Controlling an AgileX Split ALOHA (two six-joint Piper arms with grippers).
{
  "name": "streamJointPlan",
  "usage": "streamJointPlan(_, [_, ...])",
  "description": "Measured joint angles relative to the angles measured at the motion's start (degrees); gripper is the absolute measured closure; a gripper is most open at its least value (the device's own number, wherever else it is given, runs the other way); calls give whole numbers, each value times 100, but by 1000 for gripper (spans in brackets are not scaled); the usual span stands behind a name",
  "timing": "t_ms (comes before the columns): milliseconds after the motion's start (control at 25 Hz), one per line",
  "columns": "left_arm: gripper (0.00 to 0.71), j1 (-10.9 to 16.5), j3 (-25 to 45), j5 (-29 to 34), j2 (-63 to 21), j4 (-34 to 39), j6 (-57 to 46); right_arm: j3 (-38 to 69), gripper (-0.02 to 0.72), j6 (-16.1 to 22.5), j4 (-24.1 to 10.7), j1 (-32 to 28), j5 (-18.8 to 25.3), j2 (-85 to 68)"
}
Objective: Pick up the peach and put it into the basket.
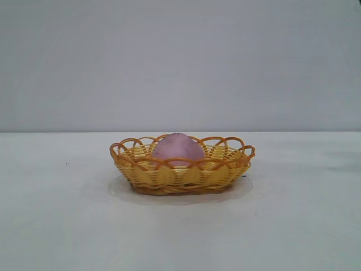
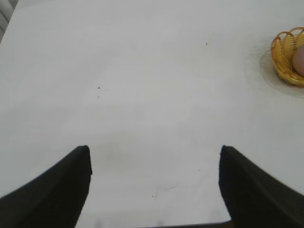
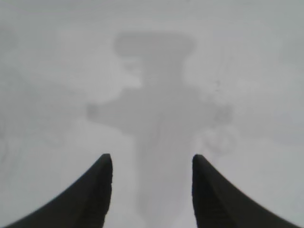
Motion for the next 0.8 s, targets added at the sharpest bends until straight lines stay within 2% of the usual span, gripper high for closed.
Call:
streamJointPlan(400, [180, 0, 0, 0, 0, 0, 0, 1809, 376, 0, -20, 0, -2, -2348])
streamJointPlan(600, [180, 0, 0, 0, 0, 0, 0, 2582, 376, 0, -214, 0, -2, -3583])
streamJointPlan(800, [180, 0, 0, 0, 0, 0, 0, 3358, 376, 0, -217, 0, 9, -4971])
